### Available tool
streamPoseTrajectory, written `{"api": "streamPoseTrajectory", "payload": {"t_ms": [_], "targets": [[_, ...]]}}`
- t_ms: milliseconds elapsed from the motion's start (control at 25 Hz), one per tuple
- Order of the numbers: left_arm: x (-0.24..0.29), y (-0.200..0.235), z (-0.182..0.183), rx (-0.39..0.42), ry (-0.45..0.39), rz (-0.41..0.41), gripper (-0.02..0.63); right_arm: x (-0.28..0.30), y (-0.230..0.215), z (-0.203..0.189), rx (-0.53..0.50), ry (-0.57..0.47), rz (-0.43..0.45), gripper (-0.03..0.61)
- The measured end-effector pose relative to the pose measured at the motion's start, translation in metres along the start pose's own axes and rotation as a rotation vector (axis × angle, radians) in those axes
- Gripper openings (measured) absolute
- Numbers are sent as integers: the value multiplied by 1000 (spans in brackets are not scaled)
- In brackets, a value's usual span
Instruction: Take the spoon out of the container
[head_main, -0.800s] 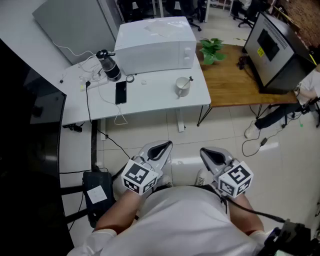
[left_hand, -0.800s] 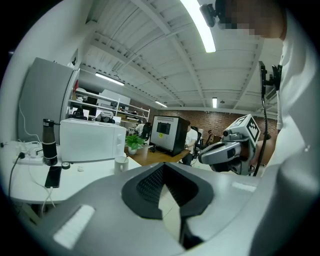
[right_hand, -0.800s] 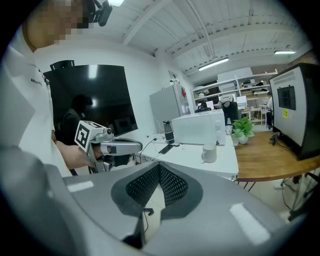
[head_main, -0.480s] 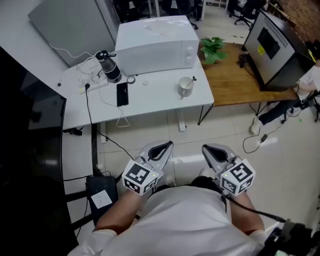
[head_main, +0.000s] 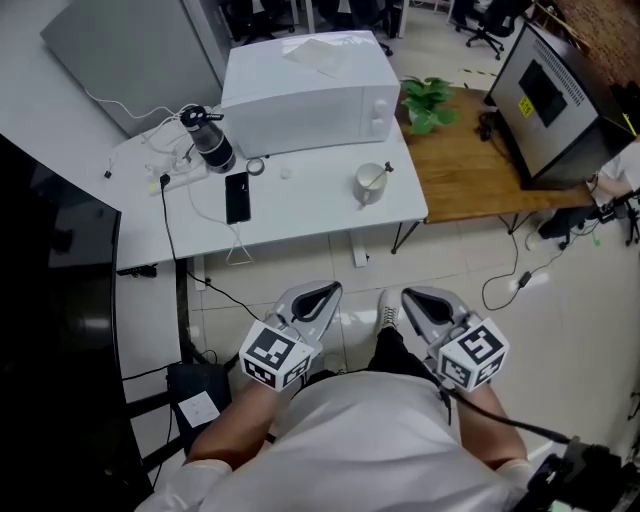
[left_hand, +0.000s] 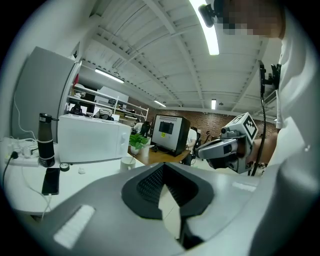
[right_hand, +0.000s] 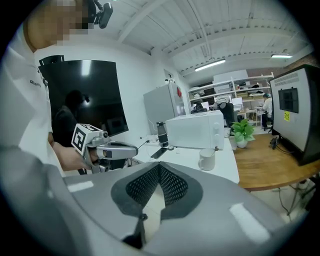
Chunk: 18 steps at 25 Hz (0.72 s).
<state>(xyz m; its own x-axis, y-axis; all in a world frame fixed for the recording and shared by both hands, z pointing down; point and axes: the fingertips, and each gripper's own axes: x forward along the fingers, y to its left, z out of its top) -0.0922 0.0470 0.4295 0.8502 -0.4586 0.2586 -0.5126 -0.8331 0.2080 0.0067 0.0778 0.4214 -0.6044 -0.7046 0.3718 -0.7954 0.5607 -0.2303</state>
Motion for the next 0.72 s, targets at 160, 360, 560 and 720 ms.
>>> {"api": "streamPoseTrajectory", "payload": {"t_ms": [160,360,560,720], "targets": [[21,18,5,-8,-6,23,4,17,-27,11,-8,-4,25,8],[64,41,17,-20,0,51,5,37,-74,30,-21,1,65,8],[109,61,40,-9,-14,84,4,54,-118,50,-26,12,120,8],[140,76,52,-8,-4,123,5,67,-153,62,-31,23,167,8]]}}
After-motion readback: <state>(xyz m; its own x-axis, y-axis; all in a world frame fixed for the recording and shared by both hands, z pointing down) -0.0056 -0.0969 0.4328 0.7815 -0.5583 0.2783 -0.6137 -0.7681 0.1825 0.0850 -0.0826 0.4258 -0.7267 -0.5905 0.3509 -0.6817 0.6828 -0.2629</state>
